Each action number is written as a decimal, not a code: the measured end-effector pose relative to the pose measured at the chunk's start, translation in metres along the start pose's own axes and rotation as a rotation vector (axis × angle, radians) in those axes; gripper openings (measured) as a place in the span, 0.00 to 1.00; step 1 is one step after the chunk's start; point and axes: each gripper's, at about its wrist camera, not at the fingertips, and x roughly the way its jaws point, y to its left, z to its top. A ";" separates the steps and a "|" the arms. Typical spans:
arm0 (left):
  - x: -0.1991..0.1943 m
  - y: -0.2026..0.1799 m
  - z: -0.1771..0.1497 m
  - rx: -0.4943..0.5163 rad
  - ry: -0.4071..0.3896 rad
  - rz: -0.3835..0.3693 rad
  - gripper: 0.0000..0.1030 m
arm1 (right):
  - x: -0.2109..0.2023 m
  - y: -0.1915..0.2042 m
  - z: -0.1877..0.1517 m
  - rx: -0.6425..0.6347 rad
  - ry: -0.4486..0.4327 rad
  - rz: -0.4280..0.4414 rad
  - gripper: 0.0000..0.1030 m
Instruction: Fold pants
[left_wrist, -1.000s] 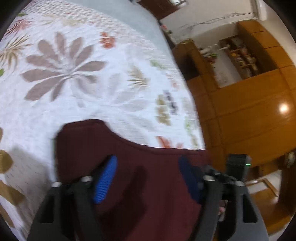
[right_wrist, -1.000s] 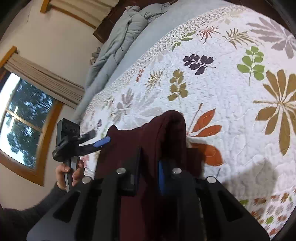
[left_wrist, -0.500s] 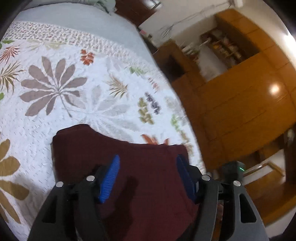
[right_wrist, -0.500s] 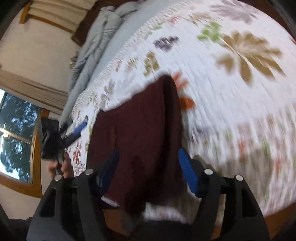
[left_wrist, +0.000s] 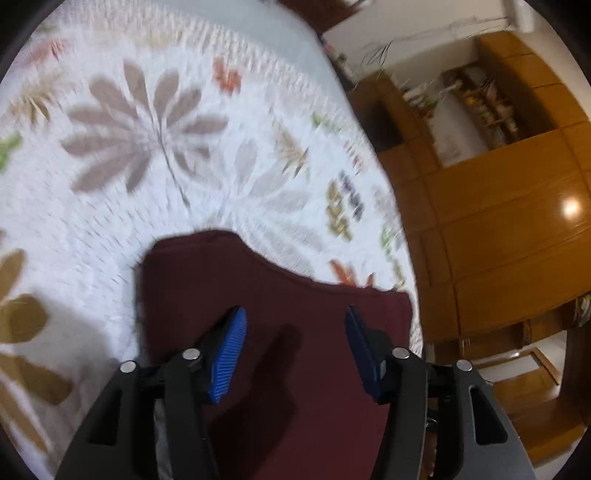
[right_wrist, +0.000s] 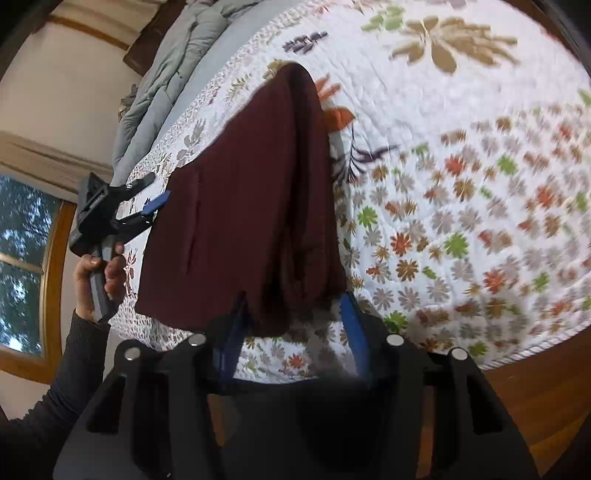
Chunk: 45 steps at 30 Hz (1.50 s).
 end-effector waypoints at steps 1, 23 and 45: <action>-0.017 -0.009 -0.007 0.026 -0.038 -0.027 0.57 | -0.008 0.009 0.005 -0.027 -0.033 -0.015 0.44; -0.046 -0.024 -0.058 0.076 -0.047 -0.339 0.72 | 0.020 0.035 0.112 -0.073 -0.057 0.384 0.34; -0.010 0.011 -0.051 -0.046 0.086 -0.291 0.72 | 0.051 0.007 0.079 -0.052 0.112 0.408 0.24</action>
